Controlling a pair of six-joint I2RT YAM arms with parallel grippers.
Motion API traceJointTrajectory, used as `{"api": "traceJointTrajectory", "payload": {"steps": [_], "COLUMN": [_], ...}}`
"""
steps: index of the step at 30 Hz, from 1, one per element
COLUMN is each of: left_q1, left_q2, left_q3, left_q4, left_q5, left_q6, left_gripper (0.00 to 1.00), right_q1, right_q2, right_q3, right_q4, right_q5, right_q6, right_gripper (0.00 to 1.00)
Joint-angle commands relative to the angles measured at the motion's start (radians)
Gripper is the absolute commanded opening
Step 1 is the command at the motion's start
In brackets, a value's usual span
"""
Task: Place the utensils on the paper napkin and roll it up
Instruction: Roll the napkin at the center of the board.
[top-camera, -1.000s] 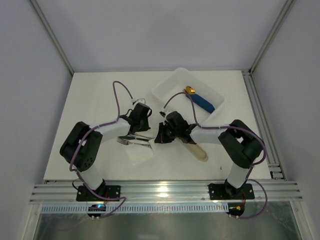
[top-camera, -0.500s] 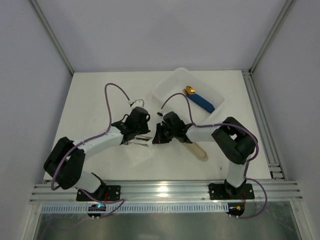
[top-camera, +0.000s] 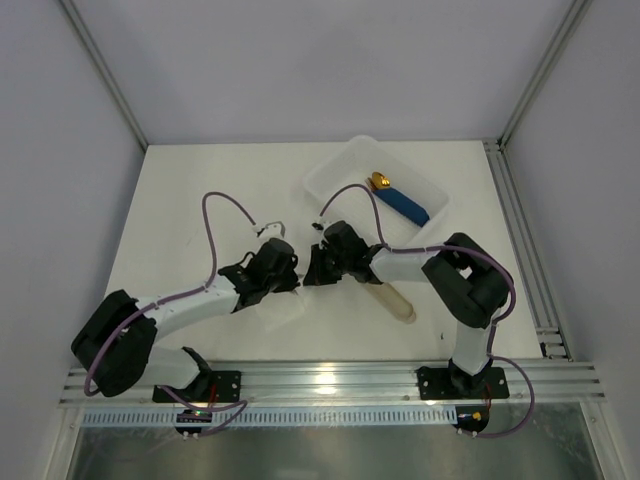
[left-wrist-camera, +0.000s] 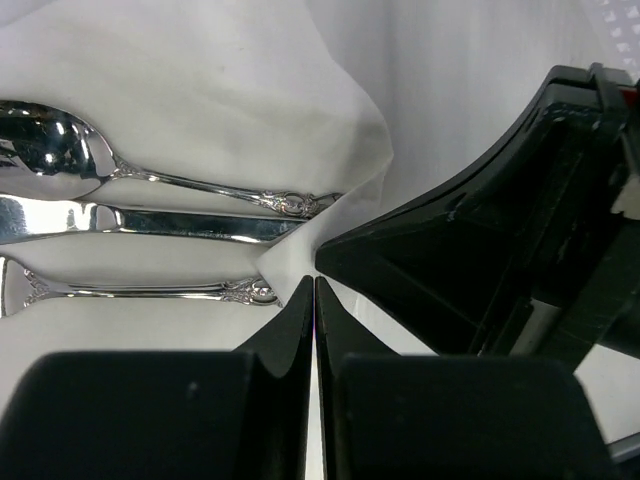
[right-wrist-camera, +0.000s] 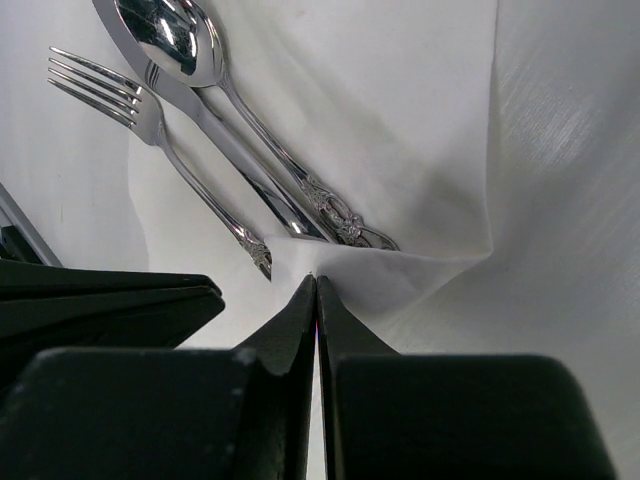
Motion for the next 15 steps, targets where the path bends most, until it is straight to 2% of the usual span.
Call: {"api": "traceJointTrajectory", "payload": {"steps": [1,15], "left_q1": [-0.011,-0.020], "left_q2": [0.029,0.138], "left_q3": [-0.007,-0.007], "left_q4": [0.077,0.103], "left_q5": [-0.007,-0.036], "left_q6": [-0.037,-0.068], "left_gripper": [0.00,0.00], "right_q1": [0.004,0.004], "right_q2": [0.005,0.033], "right_q3": [0.045,0.091], "right_q4": [0.004,-0.038], "right_q5": [0.025,0.006], "right_q6": [-0.020,-0.033], "right_gripper": [0.04,0.04]}}
